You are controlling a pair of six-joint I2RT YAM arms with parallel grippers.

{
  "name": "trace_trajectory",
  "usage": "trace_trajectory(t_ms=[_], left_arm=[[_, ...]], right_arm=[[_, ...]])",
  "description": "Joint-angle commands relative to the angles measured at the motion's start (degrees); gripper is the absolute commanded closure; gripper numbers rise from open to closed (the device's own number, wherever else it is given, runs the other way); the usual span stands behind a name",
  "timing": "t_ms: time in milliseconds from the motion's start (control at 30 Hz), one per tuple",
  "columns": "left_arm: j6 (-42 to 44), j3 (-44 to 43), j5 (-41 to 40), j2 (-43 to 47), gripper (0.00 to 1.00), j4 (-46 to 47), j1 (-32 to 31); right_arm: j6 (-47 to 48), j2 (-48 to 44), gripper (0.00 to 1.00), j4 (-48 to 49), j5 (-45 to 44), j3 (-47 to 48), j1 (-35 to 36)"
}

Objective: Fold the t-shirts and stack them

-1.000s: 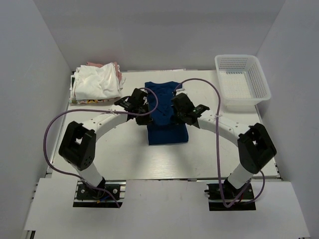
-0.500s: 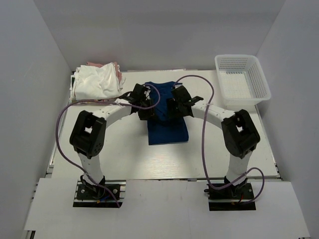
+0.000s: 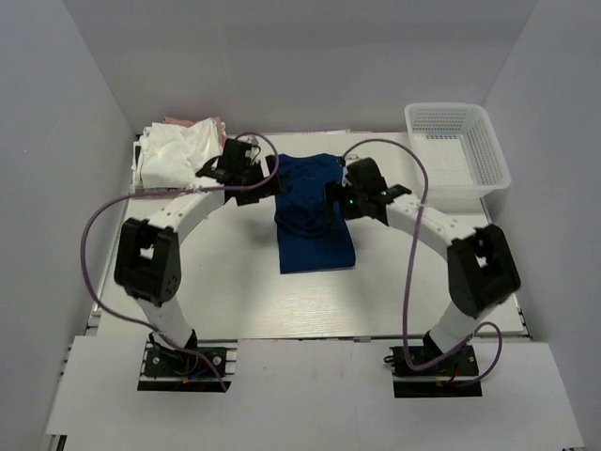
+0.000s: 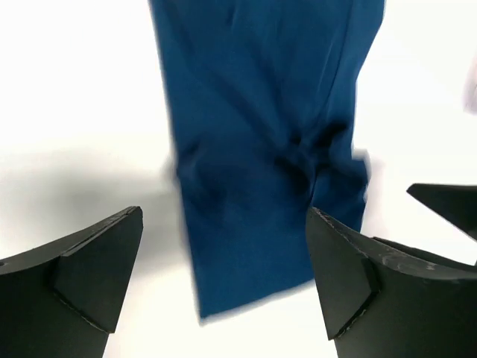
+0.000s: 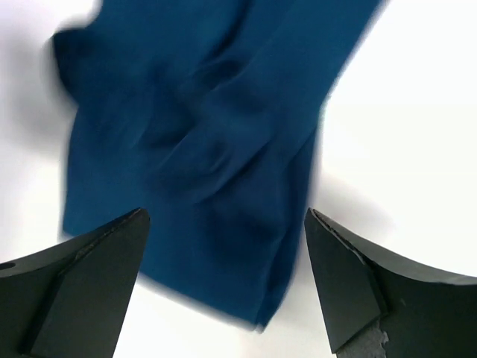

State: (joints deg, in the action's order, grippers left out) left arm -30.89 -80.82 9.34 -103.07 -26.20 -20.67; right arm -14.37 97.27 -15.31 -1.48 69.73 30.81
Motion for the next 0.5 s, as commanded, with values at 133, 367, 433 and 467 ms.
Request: trace_trajectory(t_ms=[133,367,433,467], left_arm=[[-3.3,23.6,-0.9,20.4,0.00,0.0,-0.7],[-5.4,36.0,-1.5,32.3,0.00,-3.5,-0.7],[-6.0,37.1,-1.5,33.6,0.00,-4.3,-0.7],[-6.0,37.7,-2.0,34.2,0.00,-5.0,-0.7]], right_arm=[[1.4,-8.1,0.10,10.4,22.3,-14.9,3.2],[2.2,0.7,0.10,14.7,21.3,-10.1,5.1],[2.2,3.4,0.10,18.0,20.4,-7.8,5.4],[1.6,5.5,0.10,18.0,19.9,-7.1,5.2]])
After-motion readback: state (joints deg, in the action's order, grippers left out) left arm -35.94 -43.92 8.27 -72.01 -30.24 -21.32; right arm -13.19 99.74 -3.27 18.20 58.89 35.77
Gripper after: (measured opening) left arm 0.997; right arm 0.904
